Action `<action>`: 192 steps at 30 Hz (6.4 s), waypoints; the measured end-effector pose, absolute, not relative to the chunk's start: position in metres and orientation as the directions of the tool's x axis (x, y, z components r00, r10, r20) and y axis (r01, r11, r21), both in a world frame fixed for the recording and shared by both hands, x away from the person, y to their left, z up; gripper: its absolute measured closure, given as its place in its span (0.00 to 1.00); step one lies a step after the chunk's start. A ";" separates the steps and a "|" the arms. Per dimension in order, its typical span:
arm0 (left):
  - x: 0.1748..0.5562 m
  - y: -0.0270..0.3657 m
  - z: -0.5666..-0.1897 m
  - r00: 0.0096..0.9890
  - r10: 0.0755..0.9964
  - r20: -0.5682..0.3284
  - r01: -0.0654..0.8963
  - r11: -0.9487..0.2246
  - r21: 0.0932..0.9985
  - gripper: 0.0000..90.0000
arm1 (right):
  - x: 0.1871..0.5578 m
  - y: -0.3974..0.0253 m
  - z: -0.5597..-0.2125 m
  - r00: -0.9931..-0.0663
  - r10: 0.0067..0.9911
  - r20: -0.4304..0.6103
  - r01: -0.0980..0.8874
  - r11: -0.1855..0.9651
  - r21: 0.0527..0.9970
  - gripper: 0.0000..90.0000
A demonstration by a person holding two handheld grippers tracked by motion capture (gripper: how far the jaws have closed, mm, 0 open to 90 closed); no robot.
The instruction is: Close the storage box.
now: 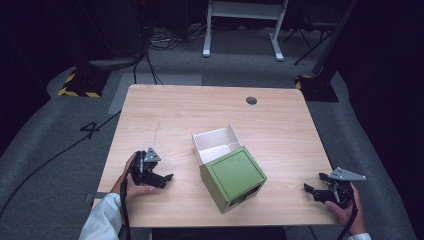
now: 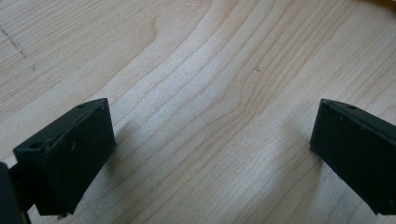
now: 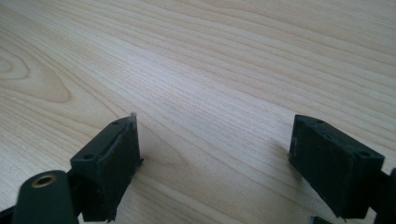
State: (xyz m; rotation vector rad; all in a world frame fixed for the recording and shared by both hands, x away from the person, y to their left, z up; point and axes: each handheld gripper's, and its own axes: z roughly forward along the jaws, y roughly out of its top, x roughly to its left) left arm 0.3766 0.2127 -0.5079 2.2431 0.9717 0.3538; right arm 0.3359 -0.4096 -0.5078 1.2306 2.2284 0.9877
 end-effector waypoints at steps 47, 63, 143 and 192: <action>0.452 0.159 -0.427 0.639 0.769 -0.002 0.445 -0.367 0.817 0.30 | 0.337 -0.409 -0.508 -0.529 0.849 -0.012 0.561 0.360 0.746 0.18; 0.479 0.154 -0.429 0.663 0.749 -0.010 0.450 -0.388 0.804 0.31 | 0.337 -0.409 -0.508 -0.529 0.849 -0.011 0.561 0.360 0.746 0.18; 0.414 0.104 -0.465 0.882 0.437 -0.177 0.420 -0.557 0.716 0.50 | 0.337 -0.409 -0.508 -0.527 0.850 -0.011 0.561 0.358 0.746 0.18; 0.400 0.109 -0.441 0.868 0.496 0.019 0.325 -0.597 0.734 0.24 | 0.337 -0.409 -0.508 -0.527 0.850 -0.011 0.562 0.358 0.746 0.18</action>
